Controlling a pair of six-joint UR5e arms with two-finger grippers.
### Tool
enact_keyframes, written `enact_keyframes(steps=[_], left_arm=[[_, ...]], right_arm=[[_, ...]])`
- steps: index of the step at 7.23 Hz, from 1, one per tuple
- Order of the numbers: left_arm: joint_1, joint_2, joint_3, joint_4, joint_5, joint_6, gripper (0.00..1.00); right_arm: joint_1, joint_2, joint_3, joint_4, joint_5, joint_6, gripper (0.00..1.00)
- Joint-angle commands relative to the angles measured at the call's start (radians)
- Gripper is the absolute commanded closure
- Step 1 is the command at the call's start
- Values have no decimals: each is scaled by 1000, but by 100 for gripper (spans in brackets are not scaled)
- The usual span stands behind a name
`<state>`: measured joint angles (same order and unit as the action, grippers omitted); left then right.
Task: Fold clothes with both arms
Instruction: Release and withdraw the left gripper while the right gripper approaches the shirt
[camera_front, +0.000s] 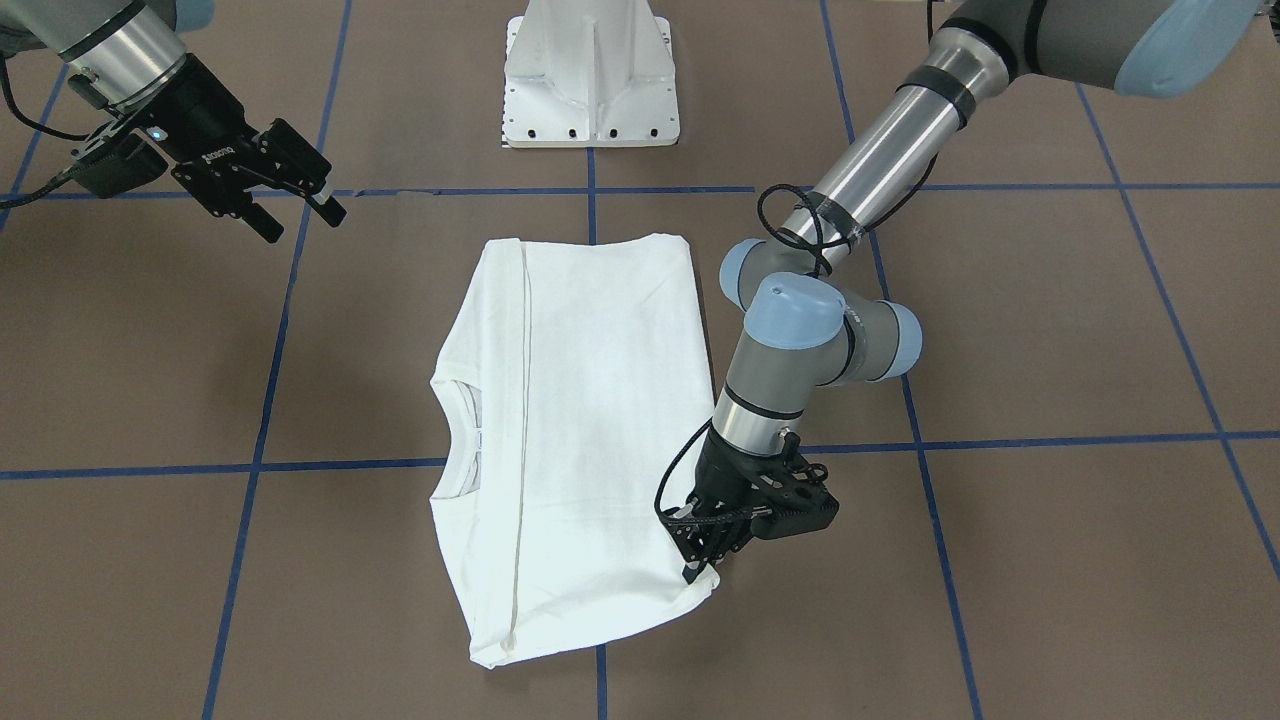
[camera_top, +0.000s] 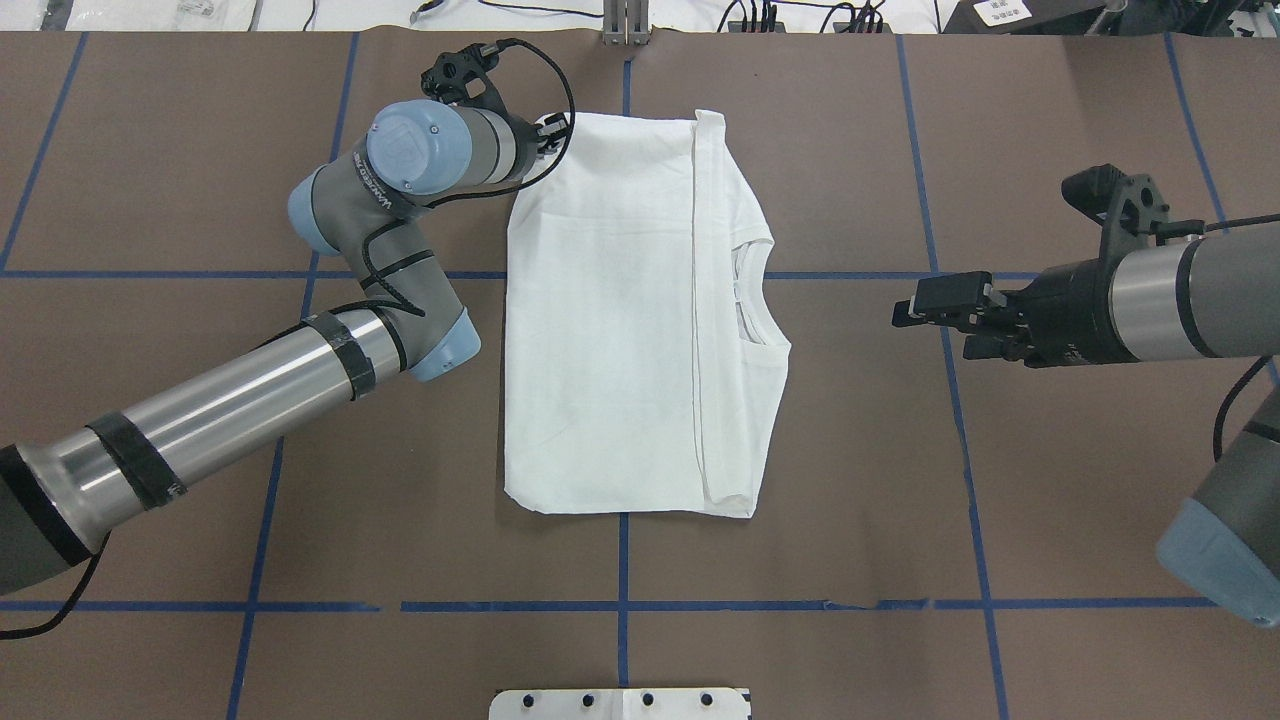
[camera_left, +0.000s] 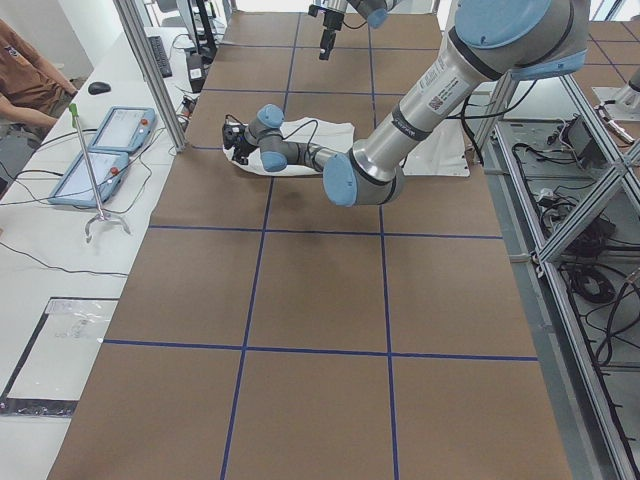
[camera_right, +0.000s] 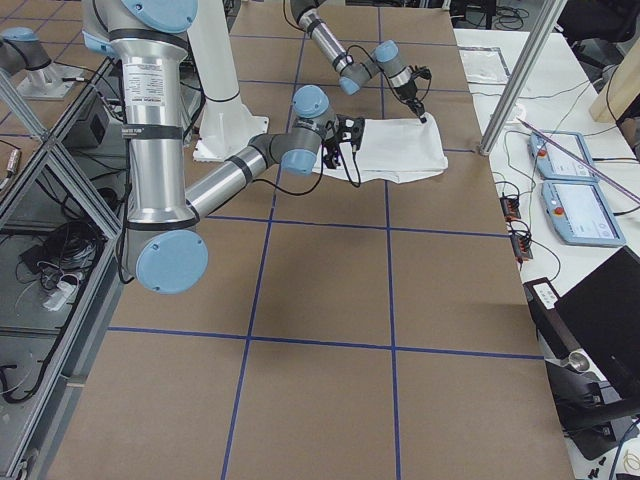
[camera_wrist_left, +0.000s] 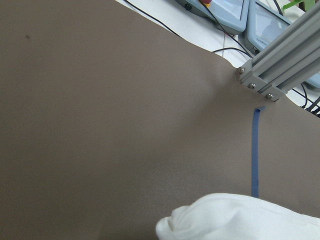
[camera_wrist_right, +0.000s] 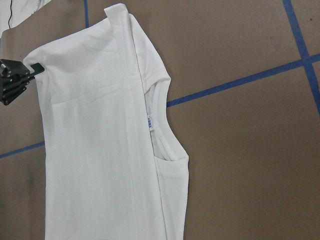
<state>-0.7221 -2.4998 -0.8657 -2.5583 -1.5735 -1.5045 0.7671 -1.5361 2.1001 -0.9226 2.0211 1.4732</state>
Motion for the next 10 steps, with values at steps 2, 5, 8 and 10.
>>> enact_keyframes(steps=[2, 5, 8, 10], left_arm=[[-29, -4, -4, -2, 20, 4, 0], [-83, 50, -109, 60, -111, 82, 0], [-83, 348, -596, 214, -271, 118, 0], [-74, 453, -834, 389, -397, 118, 0]], right_arm=[[0, 30, -34, -4, 1, -1, 0], [-23, 159, -45, -222, -63, -58, 0], [-185, 443, -92, -728, -299, -287, 0], [-256, 557, -251, -743, -340, -306, 0]])
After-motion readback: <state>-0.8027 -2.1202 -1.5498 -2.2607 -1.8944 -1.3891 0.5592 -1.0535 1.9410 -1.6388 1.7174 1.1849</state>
